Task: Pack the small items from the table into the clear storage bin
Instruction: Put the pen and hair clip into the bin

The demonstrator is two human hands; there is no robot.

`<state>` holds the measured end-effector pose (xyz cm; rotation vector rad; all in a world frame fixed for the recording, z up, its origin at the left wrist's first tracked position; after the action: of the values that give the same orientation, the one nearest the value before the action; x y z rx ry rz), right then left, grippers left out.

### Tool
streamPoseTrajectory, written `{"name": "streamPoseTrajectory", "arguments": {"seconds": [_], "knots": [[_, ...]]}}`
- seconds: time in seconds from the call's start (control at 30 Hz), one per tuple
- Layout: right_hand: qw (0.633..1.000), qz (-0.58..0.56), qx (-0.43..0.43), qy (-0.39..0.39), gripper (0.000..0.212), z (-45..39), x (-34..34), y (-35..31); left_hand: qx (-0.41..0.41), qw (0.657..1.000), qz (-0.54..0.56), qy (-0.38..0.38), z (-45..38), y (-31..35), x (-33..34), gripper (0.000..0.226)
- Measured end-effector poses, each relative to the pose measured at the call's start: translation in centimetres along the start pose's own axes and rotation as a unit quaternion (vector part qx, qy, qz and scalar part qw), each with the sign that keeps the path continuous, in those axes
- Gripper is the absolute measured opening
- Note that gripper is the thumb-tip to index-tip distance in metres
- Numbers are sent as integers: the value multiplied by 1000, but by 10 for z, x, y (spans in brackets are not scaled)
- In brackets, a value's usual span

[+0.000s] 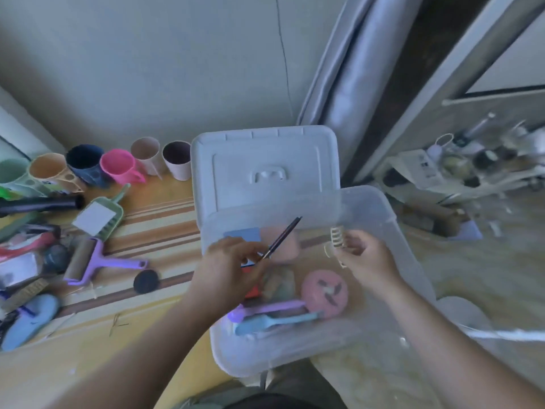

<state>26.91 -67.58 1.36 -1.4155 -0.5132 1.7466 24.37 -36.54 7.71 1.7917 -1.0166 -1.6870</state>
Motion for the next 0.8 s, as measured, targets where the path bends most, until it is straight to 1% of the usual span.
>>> {"name": "streamPoseTrajectory", "arguments": {"seconds": [0.1, 0.2, 0.27, 0.37, 0.43, 0.47, 0.5, 0.6, 0.63, 0.7, 0.73, 0.8], "knots": [[996, 71, -14, -52, 35, -20, 0, 29, 16, 1000, -8, -12, -10, 23, 42, 12], [978, 159, -66, -121, 36, -47, 17, 40, -6, 998, -38, -40, -12, 25, 68, 8], [952, 229, -116, -165, 38, -62, 35, 41, -36, 995, -62, -63, -8, 17, 76, 7], [904, 306, -173, -243, 46, -69, 66, 37, -84, 990, -81, -76, 0, 4, 81, 13], [877, 348, -197, -267, 52, -69, 83, 39, -107, 986, -98, -79, 5, -1, 82, 16], [872, 354, -200, -272, 53, -68, 91, 41, -117, 985, -101, -80, 8, -3, 82, 17], [874, 350, -195, -274, 51, -67, 96, 43, -128, 983, -100, -81, 9, -4, 83, 18], [899, 302, -166, -271, 40, -67, 102, 46, -162, 977, -100, -92, 14, -9, 89, 17], [900, 298, -160, -276, 40, -67, 104, 47, -174, 975, -99, -96, 15, -11, 91, 17], [893, 304, -153, -296, 48, -68, 102, 48, -197, 971, -88, -103, 17, -15, 95, 18], [895, 292, -143, -304, 51, -69, 97, 48, -206, 970, -81, -105, 18, -18, 97, 18], [912, 247, -119, -304, 50, -69, 87, 45, -220, 967, -67, -107, 18, -21, 102, 19]]}}
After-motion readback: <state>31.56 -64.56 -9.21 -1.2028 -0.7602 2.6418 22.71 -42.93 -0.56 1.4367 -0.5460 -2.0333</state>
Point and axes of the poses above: each hand's wrist, its own z-axis away from the middle knuckle, its own x-axis out of the palm, y = z × x, the point moved 4 cm from there along -z, towards the middle knuckle, and after that the axes turned 6 degrees about z, right-handed, at the moved point
